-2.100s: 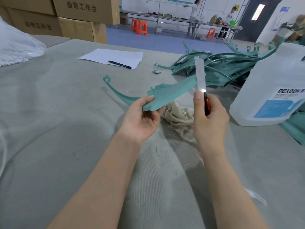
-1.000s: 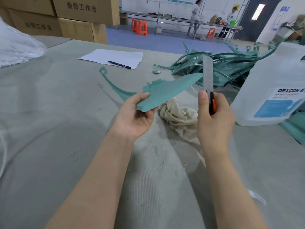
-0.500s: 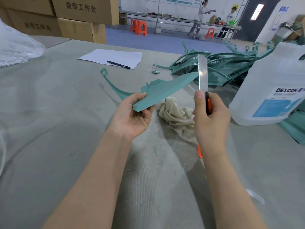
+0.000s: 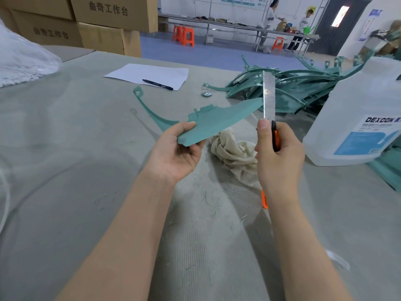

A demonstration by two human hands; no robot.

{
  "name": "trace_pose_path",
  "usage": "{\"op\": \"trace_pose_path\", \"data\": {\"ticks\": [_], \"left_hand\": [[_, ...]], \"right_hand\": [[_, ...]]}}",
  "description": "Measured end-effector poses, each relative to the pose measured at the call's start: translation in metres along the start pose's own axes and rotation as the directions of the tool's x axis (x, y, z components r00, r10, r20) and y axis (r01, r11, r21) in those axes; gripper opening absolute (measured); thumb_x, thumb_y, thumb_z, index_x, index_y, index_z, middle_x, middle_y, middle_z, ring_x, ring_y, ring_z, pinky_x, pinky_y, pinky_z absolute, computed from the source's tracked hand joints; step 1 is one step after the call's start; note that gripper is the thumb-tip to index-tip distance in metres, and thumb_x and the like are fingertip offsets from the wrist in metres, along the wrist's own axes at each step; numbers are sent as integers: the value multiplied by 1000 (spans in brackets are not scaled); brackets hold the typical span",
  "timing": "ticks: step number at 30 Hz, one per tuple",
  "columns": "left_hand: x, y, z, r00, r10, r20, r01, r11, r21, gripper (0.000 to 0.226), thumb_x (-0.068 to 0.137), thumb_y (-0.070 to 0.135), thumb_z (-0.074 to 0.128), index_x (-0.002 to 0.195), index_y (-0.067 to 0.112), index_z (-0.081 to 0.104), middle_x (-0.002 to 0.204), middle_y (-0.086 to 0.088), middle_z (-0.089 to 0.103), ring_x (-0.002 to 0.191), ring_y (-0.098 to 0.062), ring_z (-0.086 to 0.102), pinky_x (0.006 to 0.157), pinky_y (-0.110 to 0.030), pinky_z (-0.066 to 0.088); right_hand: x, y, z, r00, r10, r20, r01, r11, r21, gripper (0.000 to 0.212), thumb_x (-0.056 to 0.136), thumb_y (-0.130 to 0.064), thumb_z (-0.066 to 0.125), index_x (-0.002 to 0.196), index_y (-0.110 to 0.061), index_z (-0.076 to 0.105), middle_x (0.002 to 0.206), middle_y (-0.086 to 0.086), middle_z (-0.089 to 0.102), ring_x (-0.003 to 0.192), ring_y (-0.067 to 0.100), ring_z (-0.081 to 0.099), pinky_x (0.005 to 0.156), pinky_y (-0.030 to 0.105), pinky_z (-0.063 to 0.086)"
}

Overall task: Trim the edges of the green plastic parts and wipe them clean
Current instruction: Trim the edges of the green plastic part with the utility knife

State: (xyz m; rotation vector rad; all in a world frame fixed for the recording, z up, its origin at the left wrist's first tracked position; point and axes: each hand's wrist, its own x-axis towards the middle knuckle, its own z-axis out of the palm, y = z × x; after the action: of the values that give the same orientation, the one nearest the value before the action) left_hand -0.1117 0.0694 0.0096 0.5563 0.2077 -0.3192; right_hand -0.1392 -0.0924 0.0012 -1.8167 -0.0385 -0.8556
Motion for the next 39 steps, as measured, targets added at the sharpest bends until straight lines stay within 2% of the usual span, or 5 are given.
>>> {"op": "trace_pose_path", "data": {"ticks": [3,6,19,27,39], "left_hand": [[0,0,0,1000,1,-11,-1,1000,-13,14,91,8,52,81,8,61,72,-5,71,55,-13,68,33,-11,39],[1,1,-1,1000,8,-24,-9,1000,-29,14,91,8,52,82,7,61,74,-5,71,56,-12,68,33,-10,40],[4,0,0,996,70,-52,-77,987,-139,15,67,2,54,80,2,61,82,-7,64,41,-9,58,36,-9,39],[-1,1,3,998,59,-37,-60,997,-41,16,92,8,51,80,8,61,71,-4,70,54,-11,66,34,-11,40],[2,3,1,995,91,-49,-93,995,-44,12,92,8,52,83,9,60,71,-4,70,52,-11,63,34,-13,40]], "right_hand": [[-3,0,3,997,-25,68,27,999,-29,30,97,-38,55,74,-20,55,57,-6,47,55,9,44,52,21,33],[-8,-1,9,989,-42,142,55,995,-88,27,96,-38,57,71,-34,46,54,-20,47,52,1,41,52,13,30],[-28,-7,28,915,-237,327,296,944,-144,18,88,-54,52,81,-38,47,55,-17,43,56,7,43,54,26,35],[-14,-1,15,992,-84,95,97,985,-140,18,94,-42,59,83,-29,55,53,-16,49,55,-1,47,53,12,31],[-13,-1,14,991,-52,120,66,991,-117,23,94,-42,58,82,-22,57,53,-18,48,53,1,44,51,13,30]]}}
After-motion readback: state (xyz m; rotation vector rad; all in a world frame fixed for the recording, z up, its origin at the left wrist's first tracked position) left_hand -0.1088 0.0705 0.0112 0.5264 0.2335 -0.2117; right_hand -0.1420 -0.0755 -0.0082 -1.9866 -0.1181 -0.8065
